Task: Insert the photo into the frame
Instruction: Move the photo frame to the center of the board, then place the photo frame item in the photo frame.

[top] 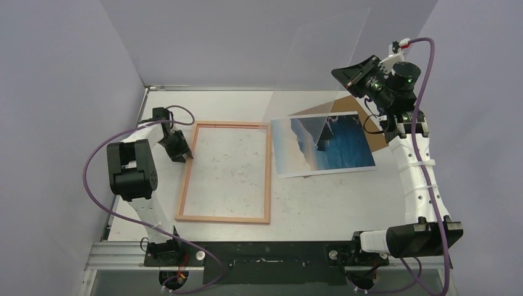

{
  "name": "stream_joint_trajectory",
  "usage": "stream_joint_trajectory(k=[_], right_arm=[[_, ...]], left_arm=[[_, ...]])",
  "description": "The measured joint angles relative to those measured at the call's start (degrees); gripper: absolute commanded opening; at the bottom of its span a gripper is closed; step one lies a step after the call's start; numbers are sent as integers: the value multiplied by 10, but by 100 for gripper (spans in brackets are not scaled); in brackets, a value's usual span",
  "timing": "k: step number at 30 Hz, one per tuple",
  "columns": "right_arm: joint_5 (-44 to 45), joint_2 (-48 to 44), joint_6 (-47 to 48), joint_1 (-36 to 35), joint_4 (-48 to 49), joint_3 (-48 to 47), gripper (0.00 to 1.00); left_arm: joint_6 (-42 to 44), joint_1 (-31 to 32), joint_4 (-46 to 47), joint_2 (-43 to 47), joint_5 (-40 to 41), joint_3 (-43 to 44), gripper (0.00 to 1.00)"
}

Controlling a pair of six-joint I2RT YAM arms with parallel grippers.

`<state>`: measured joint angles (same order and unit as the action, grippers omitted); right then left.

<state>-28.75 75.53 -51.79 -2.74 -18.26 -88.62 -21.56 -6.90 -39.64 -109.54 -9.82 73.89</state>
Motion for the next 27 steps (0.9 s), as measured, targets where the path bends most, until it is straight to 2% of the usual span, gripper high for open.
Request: stream_joint_trajectory(k=[8, 13, 18, 23, 27], right_arm=[[-29, 34, 13, -34, -29, -3, 0], [-47, 64, 33, -88, -57, -9, 0], [-35, 68, 10, -152, -36, 20, 0], [-10, 92, -24, -232, -10, 30, 0], [34, 123, -46, -302, 3, 30, 0]], left_arm=[[-70, 5, 3, 1, -24, -9, 30], [-83, 4, 2, 12, -31, -14, 49], [-73, -4, -2, 36, -26, -12, 60], [-60, -24, -8, 60, -13, -7, 57], [-61, -34, -19, 83, 57, 1, 56]])
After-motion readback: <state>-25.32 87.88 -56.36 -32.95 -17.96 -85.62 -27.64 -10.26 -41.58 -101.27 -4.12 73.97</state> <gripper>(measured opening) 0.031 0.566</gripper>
